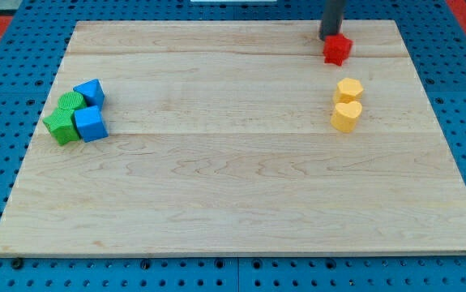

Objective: Push the red circle closer to the yellow heart

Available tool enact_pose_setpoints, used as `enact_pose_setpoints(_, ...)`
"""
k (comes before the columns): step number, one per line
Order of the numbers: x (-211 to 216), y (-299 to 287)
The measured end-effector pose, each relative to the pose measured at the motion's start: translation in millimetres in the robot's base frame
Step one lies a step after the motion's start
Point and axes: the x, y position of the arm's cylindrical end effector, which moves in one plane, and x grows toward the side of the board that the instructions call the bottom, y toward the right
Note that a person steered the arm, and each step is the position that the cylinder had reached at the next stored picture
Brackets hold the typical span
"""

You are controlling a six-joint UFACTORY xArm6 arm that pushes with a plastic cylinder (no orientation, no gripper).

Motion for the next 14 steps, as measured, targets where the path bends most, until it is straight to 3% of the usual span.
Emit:
enact_pose_setpoints(2, 82, 5)
enact_pose_setpoints(3, 80, 8)
enact_pose_setpoints(4, 16, 80)
enact_pose_setpoints(5, -61, 81)
enact_pose_setpoints(6, -61, 81)
enact_pose_setpoints(7, -60, 15)
enact_pose_setpoints(8, -30, -82)
enact_pose_setpoints(9, 8, -91)
enact_pose_setpoints(10, -31, -34)
enact_pose_setpoints(11, -60, -47)
enact_pose_setpoints(12, -59, -157)
enact_pose_setpoints(13, -45, -220)
enact_pose_setpoints(14, 5, -208)
